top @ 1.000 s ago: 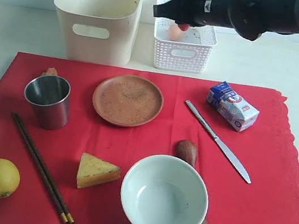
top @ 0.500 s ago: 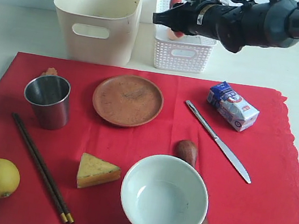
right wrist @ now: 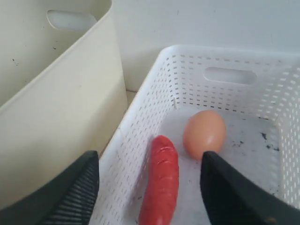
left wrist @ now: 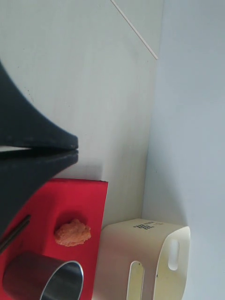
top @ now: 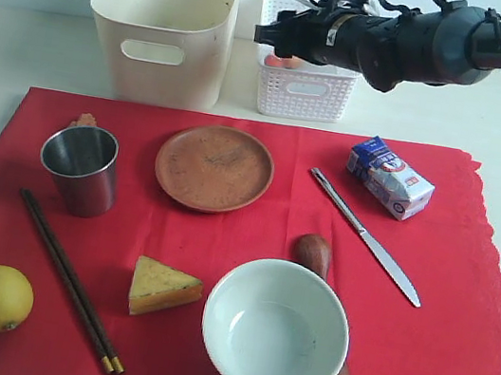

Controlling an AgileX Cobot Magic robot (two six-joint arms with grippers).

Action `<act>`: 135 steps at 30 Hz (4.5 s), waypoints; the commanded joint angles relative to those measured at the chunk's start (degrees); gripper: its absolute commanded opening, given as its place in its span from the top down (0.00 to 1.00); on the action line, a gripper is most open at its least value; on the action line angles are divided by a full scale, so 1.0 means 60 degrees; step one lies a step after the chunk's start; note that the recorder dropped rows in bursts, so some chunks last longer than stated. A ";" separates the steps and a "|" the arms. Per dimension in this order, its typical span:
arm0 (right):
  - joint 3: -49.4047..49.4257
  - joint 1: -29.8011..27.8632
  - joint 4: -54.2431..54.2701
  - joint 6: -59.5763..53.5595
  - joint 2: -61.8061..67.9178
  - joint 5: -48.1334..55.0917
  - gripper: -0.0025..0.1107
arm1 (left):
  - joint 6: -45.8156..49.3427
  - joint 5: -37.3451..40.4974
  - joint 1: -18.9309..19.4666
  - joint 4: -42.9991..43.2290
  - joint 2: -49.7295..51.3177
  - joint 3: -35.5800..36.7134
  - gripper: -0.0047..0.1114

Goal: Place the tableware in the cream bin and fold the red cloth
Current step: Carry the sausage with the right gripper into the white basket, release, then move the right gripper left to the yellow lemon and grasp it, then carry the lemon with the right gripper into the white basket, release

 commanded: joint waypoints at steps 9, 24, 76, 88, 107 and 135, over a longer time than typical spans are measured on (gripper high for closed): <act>-0.0092 -0.0054 0.0136 -0.0040 -0.2120 0.4110 0.43 | 0.0006 -0.0043 0.0039 -0.0029 -0.0058 -0.0004 0.95; 0.0865 -0.0036 0.1007 -0.2235 -0.4183 0.8631 0.43 | 0.0006 -0.0043 0.0039 -0.0029 -0.0058 -0.0004 0.95; 0.2962 0.3795 0.6812 -0.7685 -0.3204 0.5119 0.76 | 0.0006 -0.0043 0.0039 -0.0029 -0.0058 -0.0004 0.95; 0.2962 0.4234 0.6989 -0.7721 -0.2889 0.5963 0.65 | 0.0006 -0.0043 0.0039 -0.0029 -0.0058 -0.0004 0.95; 0.2919 0.6760 0.6839 -0.7761 -0.2889 0.4931 0.38 | 0.0006 -0.0043 0.0039 -0.0029 -0.0058 -0.0004 0.95; 0.0380 0.7083 0.5417 -0.7539 -0.0297 0.5654 0.30 | 0.0006 -0.0043 0.0039 -0.0029 -0.0058 -0.0004 0.95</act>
